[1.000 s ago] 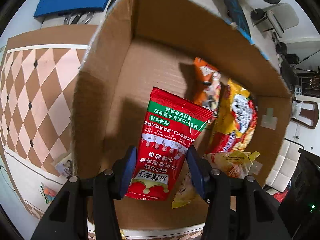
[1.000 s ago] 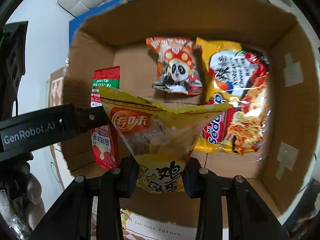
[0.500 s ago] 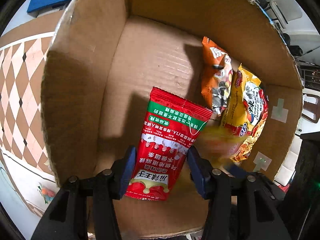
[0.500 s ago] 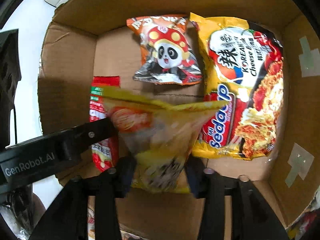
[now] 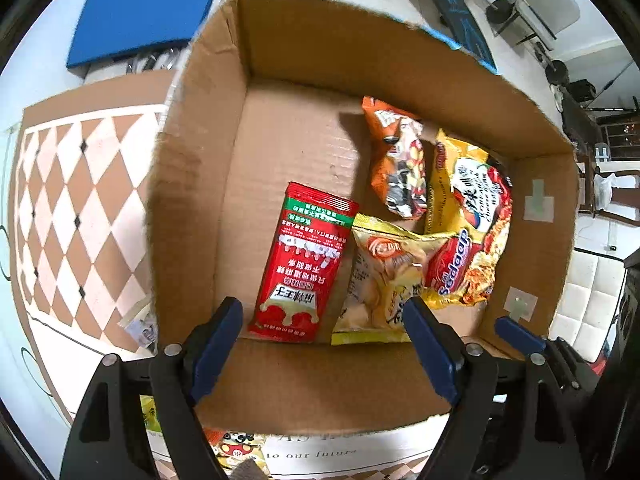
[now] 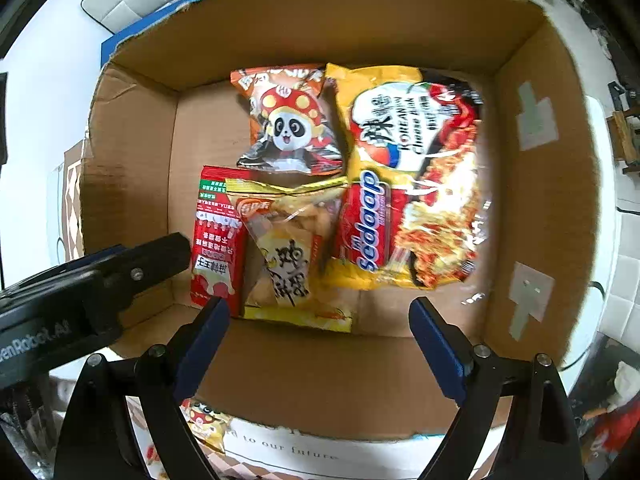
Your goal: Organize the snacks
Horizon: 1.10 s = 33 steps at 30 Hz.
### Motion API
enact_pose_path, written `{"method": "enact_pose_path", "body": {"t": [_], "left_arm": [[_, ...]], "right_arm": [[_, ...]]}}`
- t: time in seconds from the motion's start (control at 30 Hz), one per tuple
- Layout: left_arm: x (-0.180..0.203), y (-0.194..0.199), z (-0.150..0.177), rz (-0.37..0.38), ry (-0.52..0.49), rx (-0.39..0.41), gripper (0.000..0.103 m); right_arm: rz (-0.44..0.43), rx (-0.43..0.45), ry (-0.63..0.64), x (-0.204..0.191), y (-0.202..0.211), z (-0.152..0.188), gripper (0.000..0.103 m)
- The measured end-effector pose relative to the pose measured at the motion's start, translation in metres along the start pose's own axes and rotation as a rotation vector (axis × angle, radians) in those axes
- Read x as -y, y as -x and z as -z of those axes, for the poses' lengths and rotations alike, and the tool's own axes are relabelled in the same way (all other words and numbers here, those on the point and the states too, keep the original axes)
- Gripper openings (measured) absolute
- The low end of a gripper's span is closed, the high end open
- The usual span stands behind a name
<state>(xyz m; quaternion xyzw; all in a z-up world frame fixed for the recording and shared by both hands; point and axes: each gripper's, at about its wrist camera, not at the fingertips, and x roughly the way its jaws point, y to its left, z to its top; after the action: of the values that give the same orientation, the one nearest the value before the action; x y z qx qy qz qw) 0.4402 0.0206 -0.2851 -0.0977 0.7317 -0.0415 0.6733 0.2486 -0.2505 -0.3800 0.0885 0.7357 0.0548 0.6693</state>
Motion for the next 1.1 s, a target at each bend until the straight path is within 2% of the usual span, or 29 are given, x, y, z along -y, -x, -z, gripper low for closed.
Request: {"method": "enact_pose_path", "body": {"t": [0.13,0.27,0.4,0.63,0.87,1.1], "left_arm": [[0.009,0.016,0.020,-0.008,-0.027,0.089,0.082],[0.013,0.041,0.048,-0.059,-0.072,0.212,0.082],[0.014,0.061,0.074,-0.076,-0.094,0.304,0.082],[0.021,0.083,0.117,-0.074,-0.119,0.410,0.082],[0.025,0.109,0.157,-0.092,-0.143,0.514,0.082],[0.034,0.130,0.180,-0.103,-0.171,0.583,0.082]], "right_arm": [[0.022,0.056,0.001,0.011,0.018,0.022,0.097],[0.072,0.130,0.006,0.020,0.041,0.043,0.098],[0.104,0.216,0.016,0.011,0.068,0.081,0.098],[0.152,0.324,0.034,0.004,0.098,0.128,0.098],[0.131,0.394,0.024,0.005,0.125,0.168,0.098],[0.105,0.444,0.013,0.005,0.149,0.195,0.098]]}}
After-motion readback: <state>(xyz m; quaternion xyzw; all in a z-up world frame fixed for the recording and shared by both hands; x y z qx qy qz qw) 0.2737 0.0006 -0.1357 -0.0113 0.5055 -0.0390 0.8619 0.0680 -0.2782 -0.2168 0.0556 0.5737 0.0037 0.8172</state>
